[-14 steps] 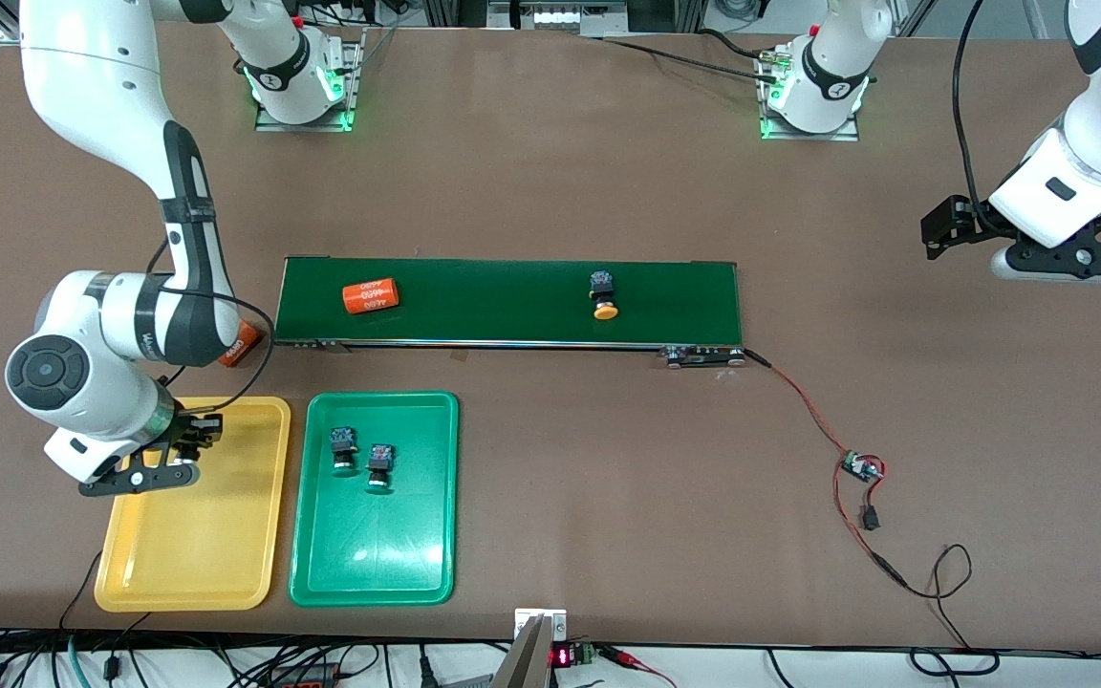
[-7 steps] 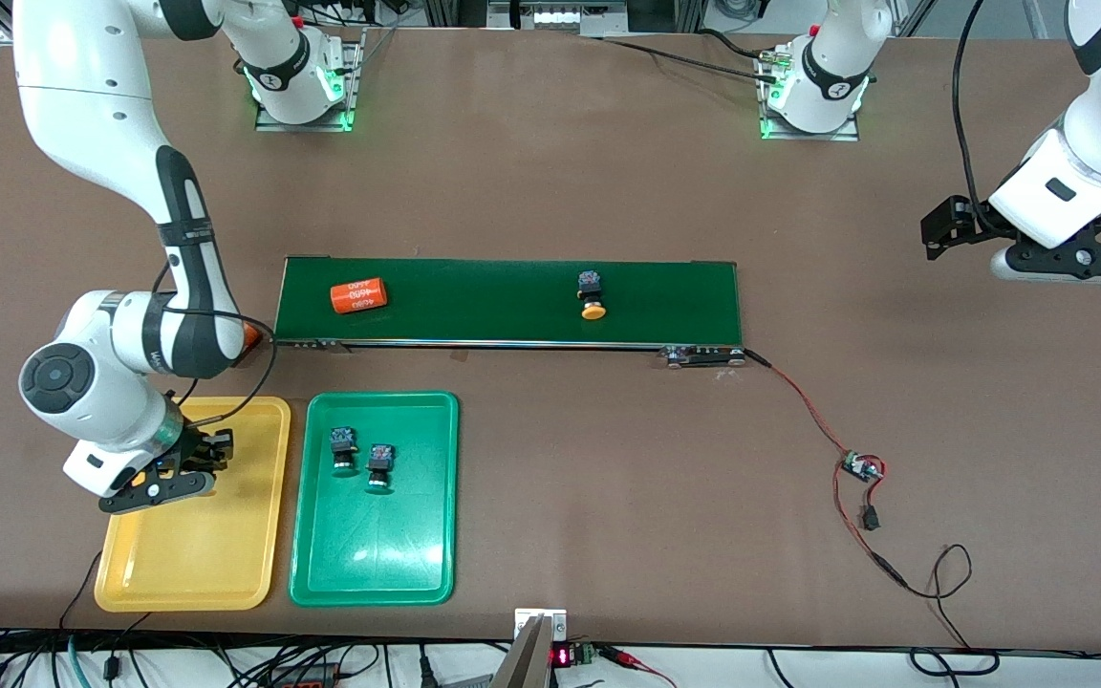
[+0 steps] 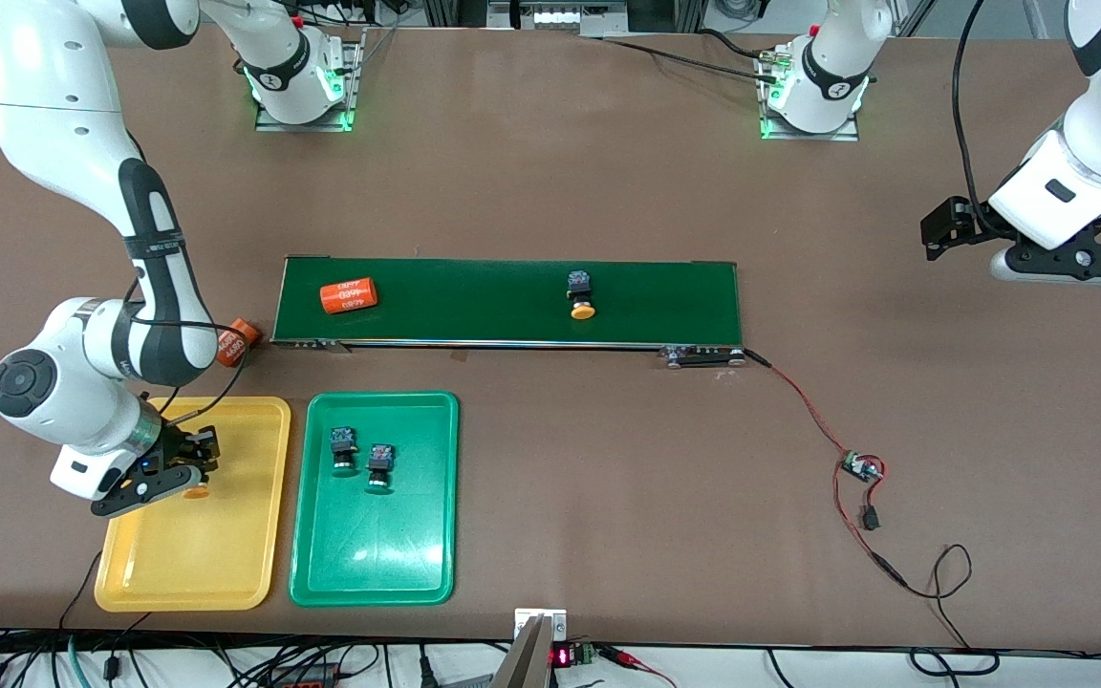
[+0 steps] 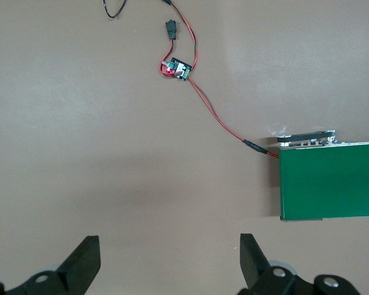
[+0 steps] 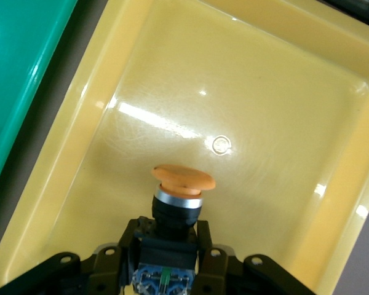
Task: Sort buttons by color to trays
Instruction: 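Lower the yellow button into the yellow tray and open the right gripper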
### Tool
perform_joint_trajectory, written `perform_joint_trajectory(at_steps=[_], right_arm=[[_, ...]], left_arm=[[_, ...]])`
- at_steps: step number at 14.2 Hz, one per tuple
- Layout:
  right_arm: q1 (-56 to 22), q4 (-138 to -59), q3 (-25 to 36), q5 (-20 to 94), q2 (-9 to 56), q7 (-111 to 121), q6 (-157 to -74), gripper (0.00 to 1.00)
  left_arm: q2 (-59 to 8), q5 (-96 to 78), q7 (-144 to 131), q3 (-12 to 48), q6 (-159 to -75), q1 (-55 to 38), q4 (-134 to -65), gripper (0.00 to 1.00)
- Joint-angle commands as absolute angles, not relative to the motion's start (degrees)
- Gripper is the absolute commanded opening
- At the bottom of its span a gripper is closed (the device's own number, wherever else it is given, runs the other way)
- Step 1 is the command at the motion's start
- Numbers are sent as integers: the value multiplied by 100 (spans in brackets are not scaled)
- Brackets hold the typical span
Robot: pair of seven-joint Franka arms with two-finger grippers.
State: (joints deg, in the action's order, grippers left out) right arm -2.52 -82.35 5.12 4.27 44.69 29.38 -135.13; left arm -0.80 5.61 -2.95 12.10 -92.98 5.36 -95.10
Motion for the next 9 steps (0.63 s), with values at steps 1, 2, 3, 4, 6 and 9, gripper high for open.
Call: perform_joint_trajectory(at_steps=[1,2,3,4,6,9], right_arm=[[-123,-8350,343,492,4456,3339,-13684,16],[-114,-8341,343,492,4569,3357,-13902,16],[-114,-8350,343,492,4666,3462,-14218,16],[-114,-8350,334,501,4789,3567,-14508,16],[-114,-8385,308,501,4895,3761,-14843,16],[-105,-8393,158,719,4975,3841,-15135,99]], left_arm=[[-176,475,-290,1213,-9141,554,-9299,100],[-176,475,-281,1213,-9141,554,-9299,100],[-176,475,-290,1213,-9141,554,-9299,100],[-176,475,-281,1213,-9141,554,-9299,100],[-176,475,-281,1213,-9149,554,-9299,100],[-176,475,-281,1213,-9149,554,-9299,100]])
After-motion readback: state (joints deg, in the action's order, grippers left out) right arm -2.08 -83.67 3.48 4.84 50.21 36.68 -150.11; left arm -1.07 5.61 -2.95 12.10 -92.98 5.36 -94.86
